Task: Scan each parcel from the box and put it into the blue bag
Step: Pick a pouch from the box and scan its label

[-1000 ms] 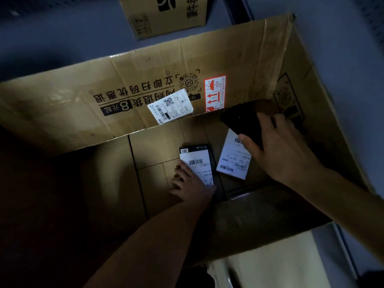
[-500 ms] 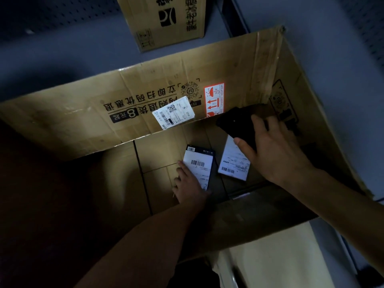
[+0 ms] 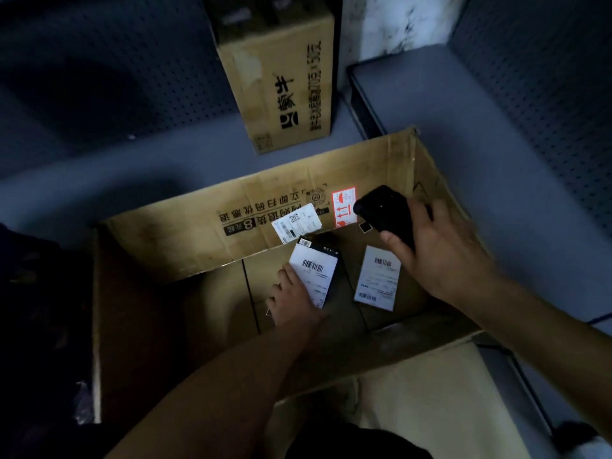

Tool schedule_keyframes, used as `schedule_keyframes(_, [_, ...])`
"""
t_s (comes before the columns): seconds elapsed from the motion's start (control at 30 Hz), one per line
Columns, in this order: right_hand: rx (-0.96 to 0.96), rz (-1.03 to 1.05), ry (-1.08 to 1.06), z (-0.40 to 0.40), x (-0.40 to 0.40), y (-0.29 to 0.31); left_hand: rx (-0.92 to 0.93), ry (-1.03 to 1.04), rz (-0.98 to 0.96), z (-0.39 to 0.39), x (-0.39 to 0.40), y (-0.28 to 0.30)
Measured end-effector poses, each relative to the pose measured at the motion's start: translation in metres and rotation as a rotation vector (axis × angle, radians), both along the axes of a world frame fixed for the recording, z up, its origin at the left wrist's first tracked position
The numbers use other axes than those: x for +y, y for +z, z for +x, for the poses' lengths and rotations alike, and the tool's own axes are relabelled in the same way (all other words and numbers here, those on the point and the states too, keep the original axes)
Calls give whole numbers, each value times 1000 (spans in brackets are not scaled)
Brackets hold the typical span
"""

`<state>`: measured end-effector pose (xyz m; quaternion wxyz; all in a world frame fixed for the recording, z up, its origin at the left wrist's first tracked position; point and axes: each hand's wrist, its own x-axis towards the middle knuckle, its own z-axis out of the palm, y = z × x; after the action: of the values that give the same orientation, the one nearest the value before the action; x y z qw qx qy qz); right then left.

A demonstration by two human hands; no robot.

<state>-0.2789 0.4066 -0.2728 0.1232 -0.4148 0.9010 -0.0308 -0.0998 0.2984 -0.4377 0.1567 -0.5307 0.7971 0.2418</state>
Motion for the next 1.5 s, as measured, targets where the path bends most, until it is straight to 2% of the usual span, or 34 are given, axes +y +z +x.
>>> schedule_keyframes(0.4, [42, -91, -39, 26, 17, 118, 16, -164, -326, 10, -31, 134])
schedule_keyframes(0.77, [44, -238, -51, 72, 21, 207, 176, -225, -599, 61, -77, 265])
schedule_keyframes(1.1, [-287, -434, -121, 119, 26, 262, 165, -342, -797, 102, -87, 344])
schedule_keyframes(1.23, [-432, -406, -137, 136, 30, 284, 136, -345, -876, 112, -92, 370])
schedule_keyframes(1.4, [-844, -436, -249, 159, 30, 309, 79, -327, -919, 124, -95, 399])
schedule_keyframes(1.5, [-969, -410, -320, 172, 29, 314, 59, -331, -944, 128, -94, 409])
